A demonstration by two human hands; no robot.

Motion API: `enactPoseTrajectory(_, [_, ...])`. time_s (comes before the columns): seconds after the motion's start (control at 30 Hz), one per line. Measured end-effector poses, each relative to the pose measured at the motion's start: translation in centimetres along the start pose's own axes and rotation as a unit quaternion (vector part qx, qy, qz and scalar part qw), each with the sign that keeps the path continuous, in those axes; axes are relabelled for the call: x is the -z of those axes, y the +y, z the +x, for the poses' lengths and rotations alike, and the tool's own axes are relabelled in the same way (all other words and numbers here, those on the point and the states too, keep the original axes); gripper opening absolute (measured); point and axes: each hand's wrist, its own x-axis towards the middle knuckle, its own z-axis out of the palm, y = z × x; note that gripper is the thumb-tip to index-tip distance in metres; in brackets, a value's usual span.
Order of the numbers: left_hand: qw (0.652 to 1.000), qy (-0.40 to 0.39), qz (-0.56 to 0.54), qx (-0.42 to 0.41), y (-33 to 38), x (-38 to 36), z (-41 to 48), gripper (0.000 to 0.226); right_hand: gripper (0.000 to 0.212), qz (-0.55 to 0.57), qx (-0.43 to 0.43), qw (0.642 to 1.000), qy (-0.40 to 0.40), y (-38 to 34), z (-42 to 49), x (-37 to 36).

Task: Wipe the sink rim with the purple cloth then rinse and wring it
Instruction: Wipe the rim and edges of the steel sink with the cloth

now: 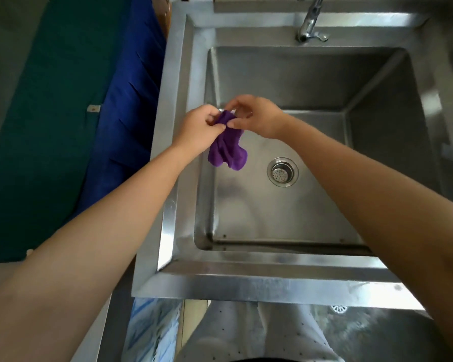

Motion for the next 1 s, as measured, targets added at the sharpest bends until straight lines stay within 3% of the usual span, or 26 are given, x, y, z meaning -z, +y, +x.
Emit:
enactPoseTrajectory(0.17, [0.996,-0.059,-0.05,-0.053,3.2,-1.8,-3.1,0.021,0.04,-0.107,-0.031,0.99,-0.083,1.5,-4.8,2.6])
enactPoseTrajectory(0.23, [0.992,-0.078,-0.074,-0.062,4.0,-3.2,-4.6,0.026,0.037,-0.094,-0.064,0.988,-0.105,2.8,-7.3,2.9])
enactPoseTrajectory(0.47, [0.984,-0.098,-0.097,-0.11,4.9,-6.6,-9.6,0.026,0.027,-0.102,-0.049,0.993,0.031,5.4,-15.8,4.6])
enactPoseTrajectory(0.57, [0.983,-0.115,-0.053,-0.134,4.7,-8.0,-12.2,0.032,0.022,-0.079,-0.036,0.994,0.06,6.3,-20.3,5.4])
enactPoseTrajectory(0.8, [0.971,-0.2,0.024,-0.126,1.7,-14.2,-18.8,0.034,0.022,-0.119,-0.02,0.992,0.042,10.0,-31.1,2.4])
enactPoseTrajectory(0.93, [0.947,-0.255,0.097,-0.168,-0.1,-16.8,-21.6,0.025,0.032,-0.124,-0.077,0.989,-0.029,11.9,-35.1,0.0])
enactPoseTrajectory(1.0, [0.949,-0.281,0.069,-0.128,-0.6,-16.4,-22.0,0.031,0.039,-0.133,-0.101,0.986,-0.017,11.6,-35.0,-0.7])
